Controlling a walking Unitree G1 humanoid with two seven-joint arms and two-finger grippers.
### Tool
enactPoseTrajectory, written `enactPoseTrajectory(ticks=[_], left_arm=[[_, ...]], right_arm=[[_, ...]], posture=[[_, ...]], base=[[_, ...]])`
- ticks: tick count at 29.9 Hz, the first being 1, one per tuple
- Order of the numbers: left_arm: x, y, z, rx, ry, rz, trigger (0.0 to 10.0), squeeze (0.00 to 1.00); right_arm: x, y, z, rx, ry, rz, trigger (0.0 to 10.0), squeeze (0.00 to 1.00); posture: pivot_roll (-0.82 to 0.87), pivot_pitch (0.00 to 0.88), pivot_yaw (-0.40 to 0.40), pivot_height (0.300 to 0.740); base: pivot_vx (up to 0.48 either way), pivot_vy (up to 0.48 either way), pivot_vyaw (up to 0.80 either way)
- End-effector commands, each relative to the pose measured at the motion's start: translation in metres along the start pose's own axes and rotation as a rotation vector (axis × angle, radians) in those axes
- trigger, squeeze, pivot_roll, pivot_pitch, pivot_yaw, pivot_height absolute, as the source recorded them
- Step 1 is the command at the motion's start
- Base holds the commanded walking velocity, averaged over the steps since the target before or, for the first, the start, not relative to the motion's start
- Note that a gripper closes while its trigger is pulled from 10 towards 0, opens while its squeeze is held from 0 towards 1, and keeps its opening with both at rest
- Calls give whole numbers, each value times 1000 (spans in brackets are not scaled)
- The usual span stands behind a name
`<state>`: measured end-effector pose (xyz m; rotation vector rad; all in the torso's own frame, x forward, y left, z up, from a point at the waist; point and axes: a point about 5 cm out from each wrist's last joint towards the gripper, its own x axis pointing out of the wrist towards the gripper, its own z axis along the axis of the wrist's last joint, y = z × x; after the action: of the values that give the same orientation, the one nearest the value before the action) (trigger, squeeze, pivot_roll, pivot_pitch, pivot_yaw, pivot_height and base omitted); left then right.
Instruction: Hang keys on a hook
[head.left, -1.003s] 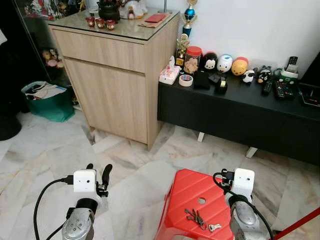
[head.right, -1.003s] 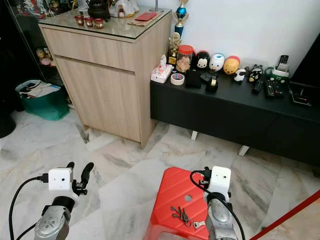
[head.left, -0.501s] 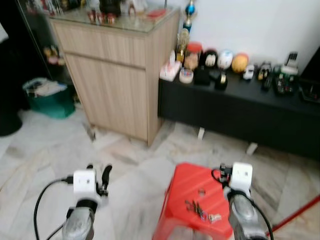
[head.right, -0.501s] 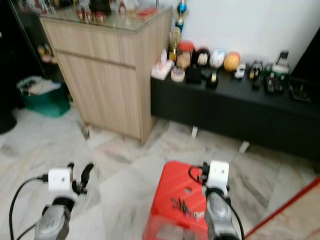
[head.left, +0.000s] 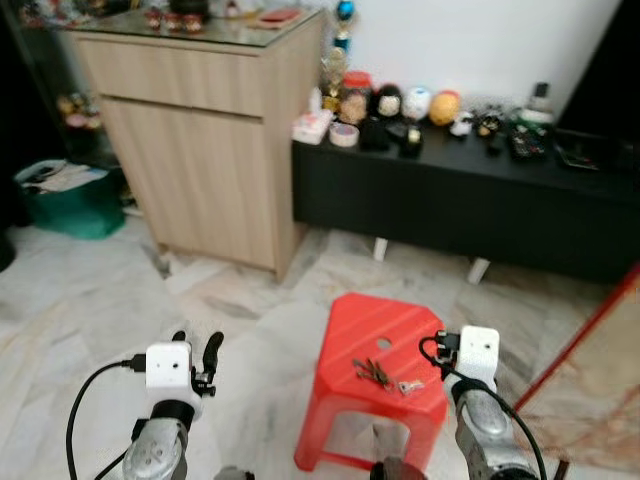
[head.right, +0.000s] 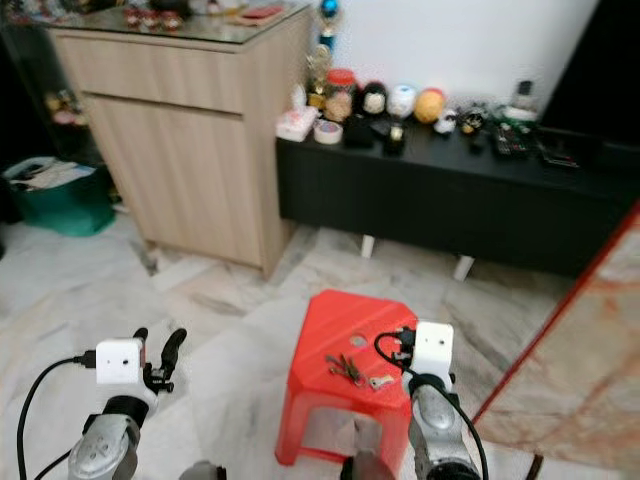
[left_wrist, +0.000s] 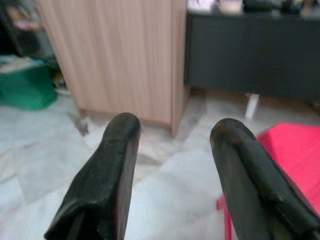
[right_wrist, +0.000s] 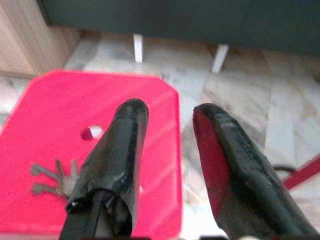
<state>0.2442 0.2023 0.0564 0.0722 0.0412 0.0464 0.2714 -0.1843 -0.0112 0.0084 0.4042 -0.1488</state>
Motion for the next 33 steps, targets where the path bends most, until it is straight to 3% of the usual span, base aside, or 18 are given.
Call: enactPoseTrajectory(ticks=[1,33], left_arm=[[-5,2,-9,-15,38,7,10000,0],[-2,1,-10,-22,53,10,10000,0]], right_arm=[[5,5,10,1,-19,22,10000,0],[11,23,11,-82,68,145,10000,0]], posture=[[36,1,-34,652],[39,28,-36,639]], base=[[0,0,0],[0,0,0]])
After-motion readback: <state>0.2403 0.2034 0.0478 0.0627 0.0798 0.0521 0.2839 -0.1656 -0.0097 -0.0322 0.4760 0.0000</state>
